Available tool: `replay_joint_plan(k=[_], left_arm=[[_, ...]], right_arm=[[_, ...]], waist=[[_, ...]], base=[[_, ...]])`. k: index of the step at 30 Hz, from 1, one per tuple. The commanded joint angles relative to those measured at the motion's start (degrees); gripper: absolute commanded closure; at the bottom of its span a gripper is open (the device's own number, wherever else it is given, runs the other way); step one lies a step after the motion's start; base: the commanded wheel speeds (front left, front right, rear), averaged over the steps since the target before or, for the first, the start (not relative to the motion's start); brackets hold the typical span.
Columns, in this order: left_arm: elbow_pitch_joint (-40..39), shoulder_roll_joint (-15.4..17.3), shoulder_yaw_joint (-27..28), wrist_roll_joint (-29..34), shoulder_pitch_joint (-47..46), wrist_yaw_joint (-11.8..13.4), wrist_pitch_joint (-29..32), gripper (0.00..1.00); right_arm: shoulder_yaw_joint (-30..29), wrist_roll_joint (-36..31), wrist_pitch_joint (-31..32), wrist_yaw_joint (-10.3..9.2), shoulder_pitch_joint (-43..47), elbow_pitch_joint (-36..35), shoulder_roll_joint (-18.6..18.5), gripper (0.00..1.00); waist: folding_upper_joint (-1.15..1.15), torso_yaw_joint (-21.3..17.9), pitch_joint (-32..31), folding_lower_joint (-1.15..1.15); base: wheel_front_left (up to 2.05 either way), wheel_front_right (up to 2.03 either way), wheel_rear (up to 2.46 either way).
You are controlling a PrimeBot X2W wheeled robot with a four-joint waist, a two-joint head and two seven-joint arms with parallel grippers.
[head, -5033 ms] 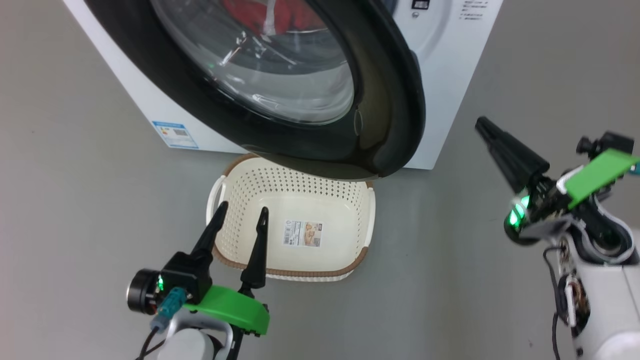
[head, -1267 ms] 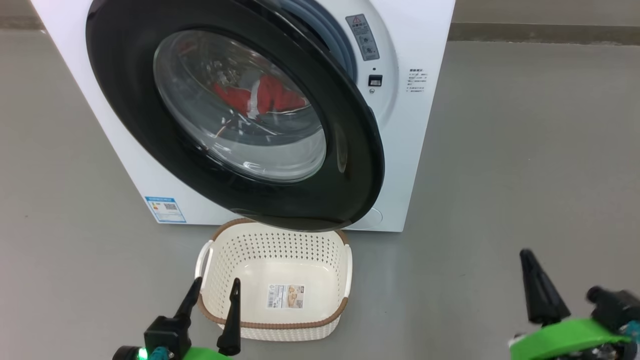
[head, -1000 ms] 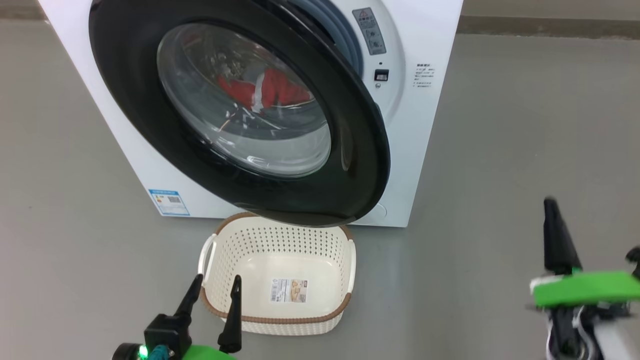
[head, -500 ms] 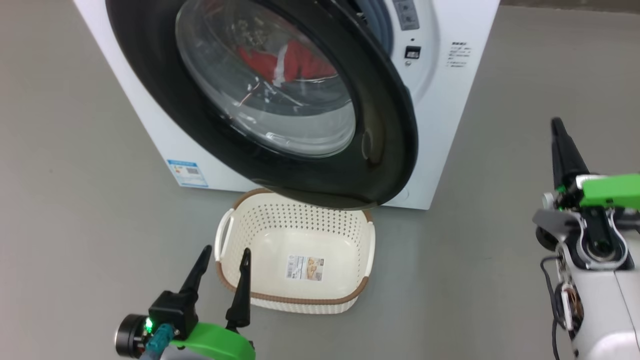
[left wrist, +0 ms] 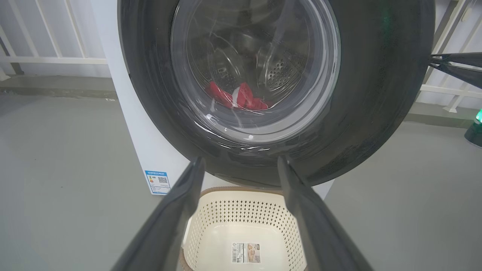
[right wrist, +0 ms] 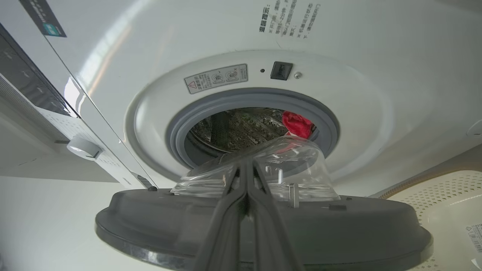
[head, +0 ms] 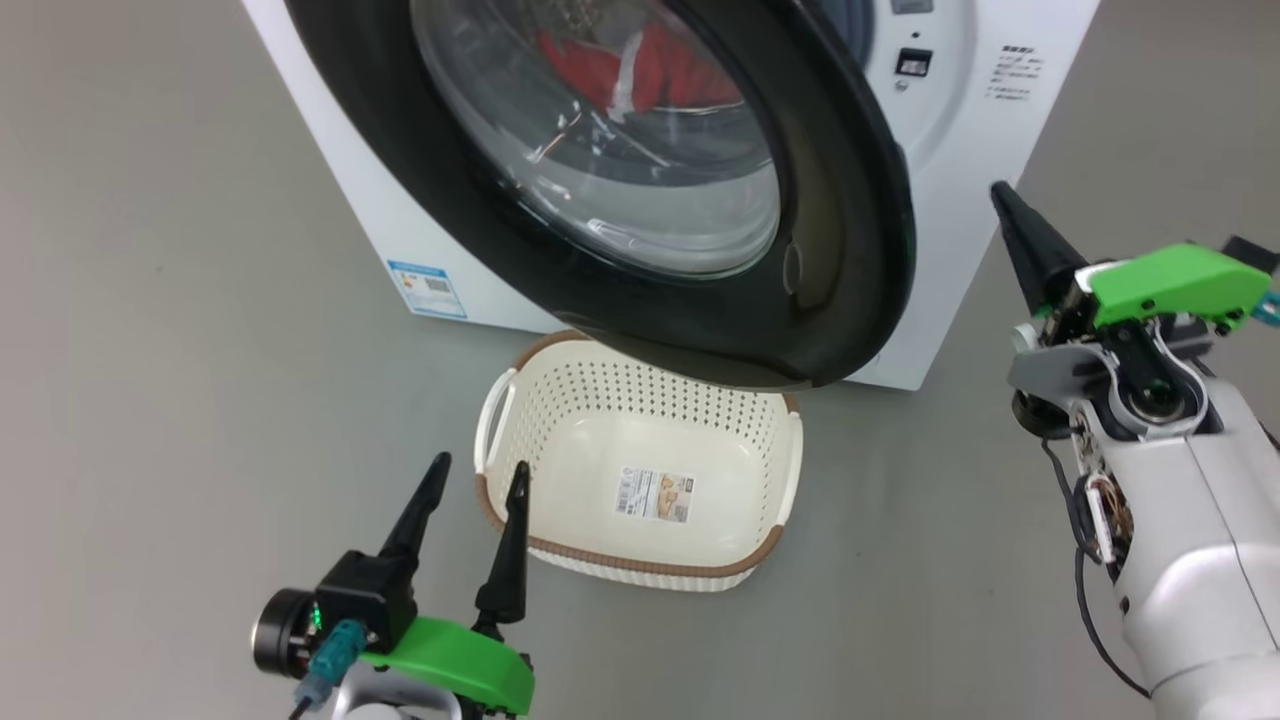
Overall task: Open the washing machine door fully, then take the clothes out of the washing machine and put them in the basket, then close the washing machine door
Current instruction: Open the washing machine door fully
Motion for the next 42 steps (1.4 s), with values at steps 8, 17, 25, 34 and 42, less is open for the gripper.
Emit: replay_joint_plan(k=[8,17,25,34,42], left_arm=[[-2.2,0.5,-0.4,-1.2,-3.0,0.8,-0.4,0.00],[-2.0,0.5,-1.3,-1.6,-3.6,1.2,-0.4,0.00],[-1.3,0.5,-1.1,-1.2,-3.4,1.2,-0.4,0.00],[-0.6,0.5,-0.6,-1.0,-3.1,1.0,-0.4,0.00],[-0.4,0.5,-0.7,-1.0,-2.6,0.9,-0.4,0.00]], right_arm=[[3.0,1.9,6.5,0.22,-6.6,3.5,0.4,1.00],[3.8,3.9,13.1,0.22,-7.0,4.1,0.5,1.00],[4.5,6.0,19.6,0.22,-4.3,2.1,0.6,1.00],[7.2,8.6,25.1,0.22,-0.1,-1.7,0.7,1.00],[12.4,12.0,25.7,0.22,3.1,-5.2,0.7,1.00]], waist=[[0.00,2.2,2.3,0.00],[0.00,2.4,2.6,0.00],[0.00,1.9,1.9,0.00],[0.00,1.0,0.9,0.00],[0.00,0.4,-0.3,0.00]], base=[[0.00,0.00,0.00],[0.00,0.00,0.00],[0.00,0.00,0.00],[0.00,0.00,0.00],[0.00,0.00,0.00]])
